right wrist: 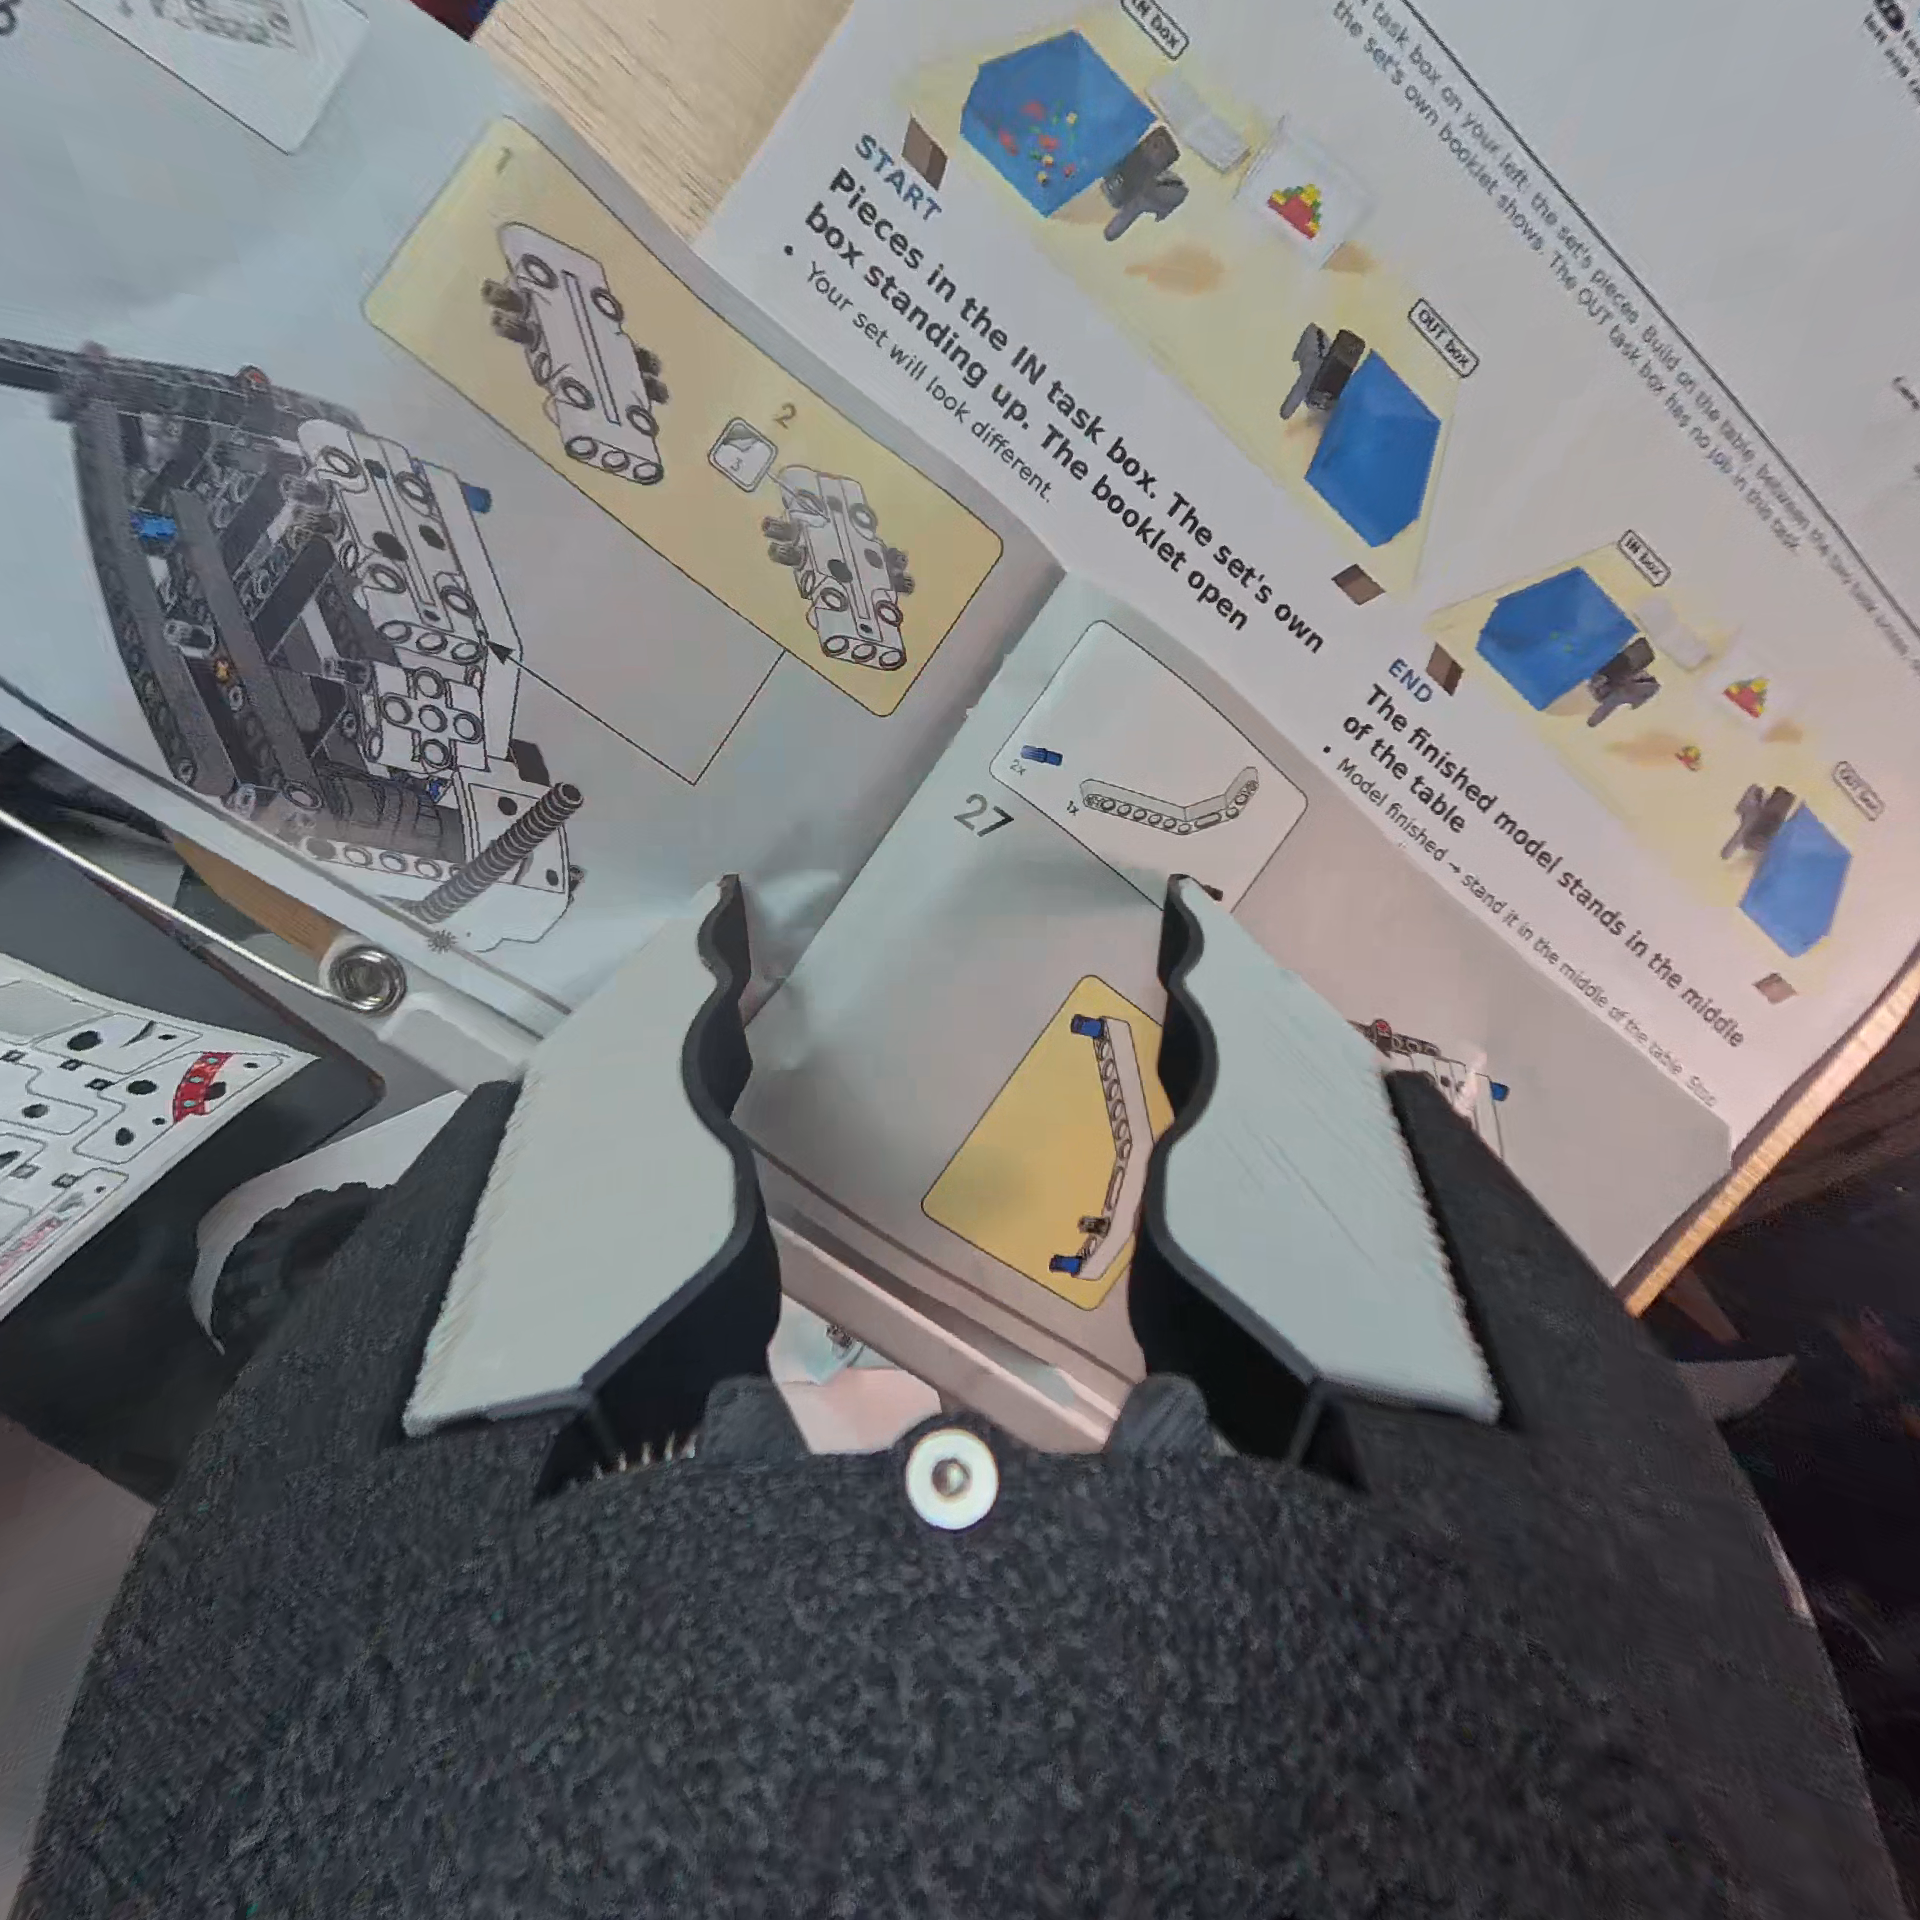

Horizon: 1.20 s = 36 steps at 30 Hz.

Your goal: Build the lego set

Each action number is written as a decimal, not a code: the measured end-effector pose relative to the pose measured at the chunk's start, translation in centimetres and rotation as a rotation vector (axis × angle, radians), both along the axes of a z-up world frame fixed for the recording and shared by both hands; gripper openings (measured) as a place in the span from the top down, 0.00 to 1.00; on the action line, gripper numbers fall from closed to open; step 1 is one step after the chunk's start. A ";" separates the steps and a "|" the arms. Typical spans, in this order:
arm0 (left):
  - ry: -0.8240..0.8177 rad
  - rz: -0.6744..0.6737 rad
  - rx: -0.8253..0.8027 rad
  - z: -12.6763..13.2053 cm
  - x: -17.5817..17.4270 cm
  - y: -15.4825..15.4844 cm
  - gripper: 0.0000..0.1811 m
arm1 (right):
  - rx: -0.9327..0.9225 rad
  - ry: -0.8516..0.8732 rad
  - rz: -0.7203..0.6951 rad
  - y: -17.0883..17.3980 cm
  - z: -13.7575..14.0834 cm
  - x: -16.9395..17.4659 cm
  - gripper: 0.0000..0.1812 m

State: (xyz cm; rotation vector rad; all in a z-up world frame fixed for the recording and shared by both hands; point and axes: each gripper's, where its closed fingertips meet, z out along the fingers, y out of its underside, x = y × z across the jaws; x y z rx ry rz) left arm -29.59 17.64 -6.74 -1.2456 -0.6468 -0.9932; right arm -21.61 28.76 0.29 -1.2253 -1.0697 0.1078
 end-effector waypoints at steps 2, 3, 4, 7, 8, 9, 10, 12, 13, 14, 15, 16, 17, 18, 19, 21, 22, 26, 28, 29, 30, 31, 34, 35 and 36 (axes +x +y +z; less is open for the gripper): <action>0.013 -0.001 -0.010 -0.1 0.2 -0.3 0.97 | -0.047 0.061 -0.039 0.6 0.0 0.6 0.49; 0.019 -0.001 -0.016 -0.1 0.3 -0.4 0.97 | -0.088 0.097 -0.050 1.0 -0.1 1.0 0.46; 0.028 0.000 -0.021 -0.1 0.4 -0.5 0.97 | -0.117 0.124 -0.059 1.4 -0.1 1.4 0.44; 0.077 0.027 -0.037 0.3 0.4 -0.6 0.97 | -0.120 0.154 -0.088 2.1 -0.1 2.5 0.45; 0.088 0.040 -0.036 0.8 0.4 -0.6 0.97 | -0.129 0.166 -0.088 2.2 -0.2 2.7 0.45; 0.101 0.054 -0.036 1.3 0.3 -0.6 0.97 | -0.133 0.175 -0.088 2.2 -0.2 2.7 0.45; 0.120 0.069 -0.037 1.8 0.3 -0.5 0.97 | -0.128 0.179 -0.089 2.0 -0.3 2.6 0.47; 0.167 0.095 -0.043 2.8 0.4 -0.3 0.98 | -0.100 0.169 -0.083 1.5 -0.3 2.2 0.52; 0.196 0.104 -0.048 3.3 0.5 -0.1 0.98 | -0.085 0.165 -0.080 1.3 -0.4 2.0 0.55; 0.232 0.108 -0.055 3.9 0.5 0.2 0.98 | -0.072 0.160 -0.074 1.1 -0.4 1.8 0.56; 0.285 0.106 -0.068 4.4 0.6 0.6 0.98 | -0.066 0.158 -0.068 1.1 -0.4 1.8 0.57; 0.357 0.100 -0.085 5.0 0.8 1.0 0.98 | -0.069 0.158 -0.060 1.0 -0.4 1.8 0.57; 0.447 0.090 -0.102 5.6 1.2 1.6 0.99 | -0.080 0.159 -0.049 1.1 -0.5 1.8 0.57; 0.543 0.069 -0.115 6.3 1.8 2.3 0.99 | -0.093 0.163 -0.043 1.2 -0.5 1.9 0.56; 0.636 0.040 -0.130 6.8 2.6 3.0 1.00 | -0.105 0.166 -0.038 1.3 -0.5 1.9 0.55; 0.839 -0.017 -0.175 7.3 4.3 4.5 1.00 | -0.132 0.171 -0.029 1.5 -0.5 2.1 0.52; 0.941 -0.047 -0.202 7.2 5.2 5.2 1.00 | -0.145 0.173 -0.022 1.6 -0.5 2.2 0.51; 1.291 -0.183 -0.282 5.2 8.7 7.4 0.99 | -0.180 0.162 0.011 1.5 -1.1 2.5 0.46; 1.417 -0.233 -0.287 4.0 9.7 7.7 0.99 | -0.185 0.135 0.007 1.7 -1.7 3.0 0.45; 1.436 -0.248 -0.288 3.7 9.9 7.8 0.99 | -0.178 0.138 0.016 1.8 -1.9 3.3 0.45; 1.438 -0.274 -0.287 3.3 10.1 7.7 0.99 | -0.183 0.141 0.026 1.8 -2.2 3.5 0.45; 1.433 -0.296 -0.287 3.1 10.3 7.7 0.99 | -0.182 0.134 0.031 1.7 -2.5 3.7 0.44; 1.426 -0.279 -0.308 2.9 10.2 7.8 0.99 | -0.196 0.135 0.050 1.4 -2.9 4.3 0.44; 1.419 -0.268 -0.304 3.0 10.2 7.8 0.98 | -0.210 0.137 0.056 1.3 -3.0 4.6 0.44; 1.401 -0.257 -0.282 3.4 10.3 7.6 0.95 | -0.221 0.145 0.065 1.2 -3.0 5.0 0.44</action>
